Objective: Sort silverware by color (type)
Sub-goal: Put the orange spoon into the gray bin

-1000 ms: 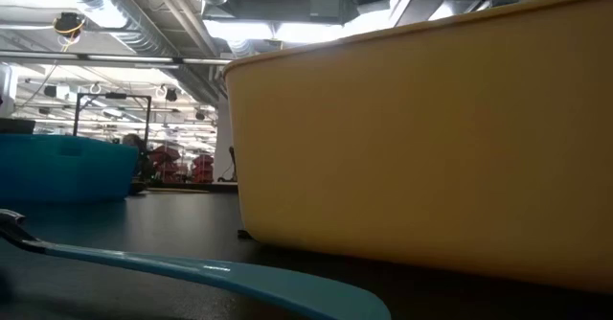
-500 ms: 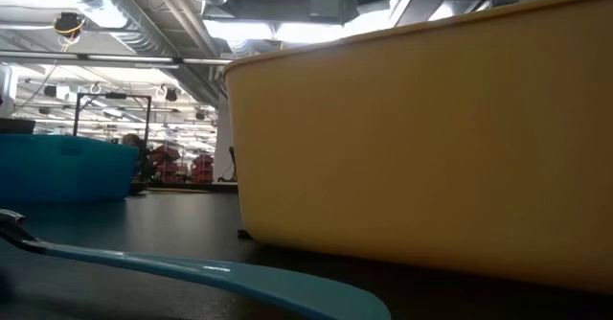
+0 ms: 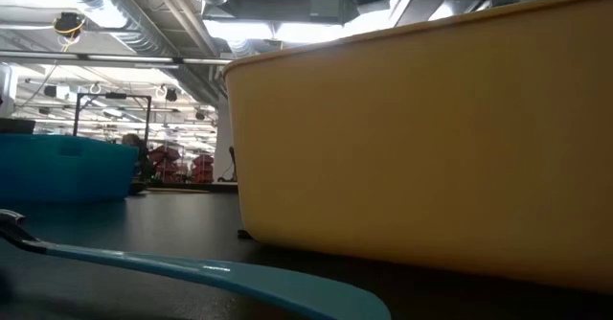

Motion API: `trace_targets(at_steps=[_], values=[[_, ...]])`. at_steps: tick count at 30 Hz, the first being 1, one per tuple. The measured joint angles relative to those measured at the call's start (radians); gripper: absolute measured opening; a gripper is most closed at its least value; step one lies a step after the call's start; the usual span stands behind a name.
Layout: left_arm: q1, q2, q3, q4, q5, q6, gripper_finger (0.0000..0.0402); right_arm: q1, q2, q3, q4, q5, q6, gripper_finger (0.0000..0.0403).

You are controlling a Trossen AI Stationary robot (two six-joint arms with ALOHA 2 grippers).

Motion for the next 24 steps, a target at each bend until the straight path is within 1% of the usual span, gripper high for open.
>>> trace_targets(at_steps=[4, 7, 9, 12, 18, 21, 24], values=[[0.0, -0.01, 0.0, -0.005, 0.0, -0.001, 0.008, 0.0, 0.0, 0.118, 0.008, 0.178, -0.077, 0.0065], [0.0, -0.029, 0.0, -0.05, 0.0, -0.002, 0.008, -0.003, 0.0, 0.189, 0.033, 0.332, -0.137, 0.0065], [0.002, -0.052, 0.0, -0.103, 0.0, -0.002, 0.008, -0.021, 0.0, 0.225, 0.066, 0.397, -0.195, 0.0065], [0.004, -0.089, 0.0, -0.179, 0.0, -0.024, 0.008, -0.081, 0.0, 0.256, 0.148, 0.406, -0.333, 0.0065], [0.03, -0.191, 0.0, -0.401, 0.001, -0.026, 0.008, -0.26, 0.004, 0.259, 0.423, 0.398, -0.778, 0.0065], [0.052, -0.237, 0.0, -0.52, -0.003, -0.026, 0.008, -0.363, 0.016, 0.259, 0.58, 0.353, -1.013, 0.0065], [0.077, -0.275, 0.0, -0.621, -0.026, -0.026, 0.008, -0.471, 0.038, 0.259, 0.741, 0.256, -1.217, 0.0065]])
